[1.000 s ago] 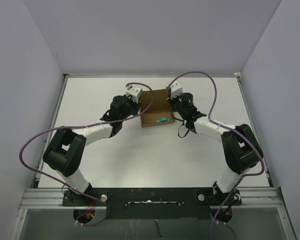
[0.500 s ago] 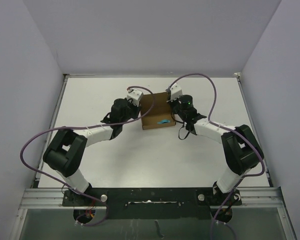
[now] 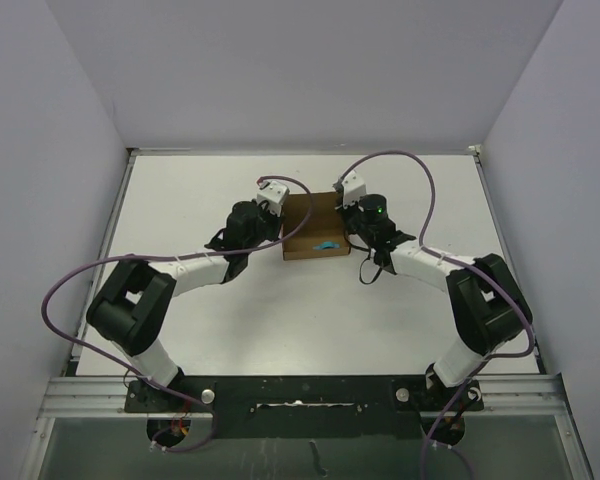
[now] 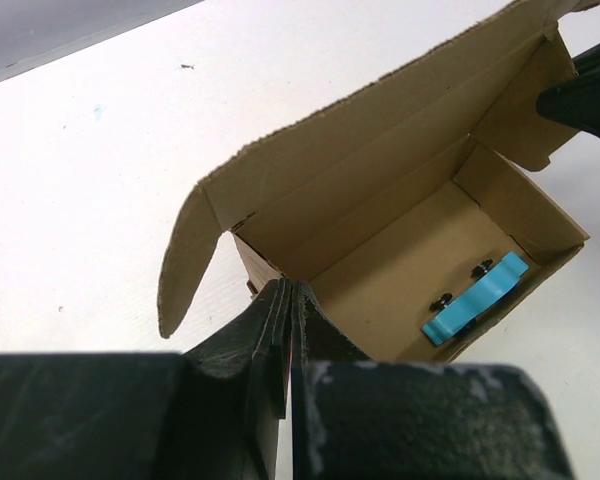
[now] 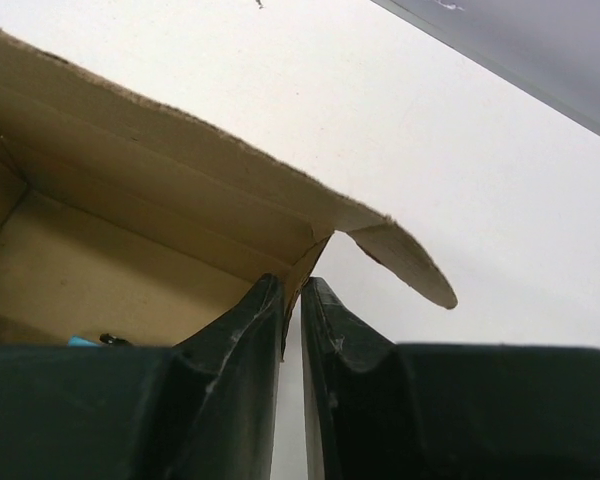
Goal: Fold the paper box
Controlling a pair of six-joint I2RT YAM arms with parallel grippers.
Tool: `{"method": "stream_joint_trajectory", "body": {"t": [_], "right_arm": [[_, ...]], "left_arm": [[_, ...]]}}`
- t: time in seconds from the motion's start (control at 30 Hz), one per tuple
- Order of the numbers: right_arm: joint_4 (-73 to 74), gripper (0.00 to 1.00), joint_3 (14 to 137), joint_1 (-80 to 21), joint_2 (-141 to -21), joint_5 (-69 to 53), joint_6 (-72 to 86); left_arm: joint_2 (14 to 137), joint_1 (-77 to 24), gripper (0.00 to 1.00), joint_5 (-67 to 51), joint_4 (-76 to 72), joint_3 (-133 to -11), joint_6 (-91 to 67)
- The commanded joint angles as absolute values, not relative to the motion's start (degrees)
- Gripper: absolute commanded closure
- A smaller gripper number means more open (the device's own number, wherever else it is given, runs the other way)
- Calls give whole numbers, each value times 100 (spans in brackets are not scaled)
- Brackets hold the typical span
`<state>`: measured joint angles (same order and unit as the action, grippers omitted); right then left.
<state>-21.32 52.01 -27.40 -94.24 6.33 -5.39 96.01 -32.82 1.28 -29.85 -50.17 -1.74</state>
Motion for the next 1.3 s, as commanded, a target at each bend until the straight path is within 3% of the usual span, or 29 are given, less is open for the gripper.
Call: {"method": "stream_joint_trajectory", "body": {"t": [0.0, 1.27], "right_arm": [[-2233, 85, 5154, -2857, -9026, 345, -371], [-1569, 83, 4703, -2874, -8647, 280, -225]], "left_arm": [[9247, -3390, 100, 86, -3144, -4909, -281], [8912, -3666, 100, 332, -3155, -4369, -182]]}}
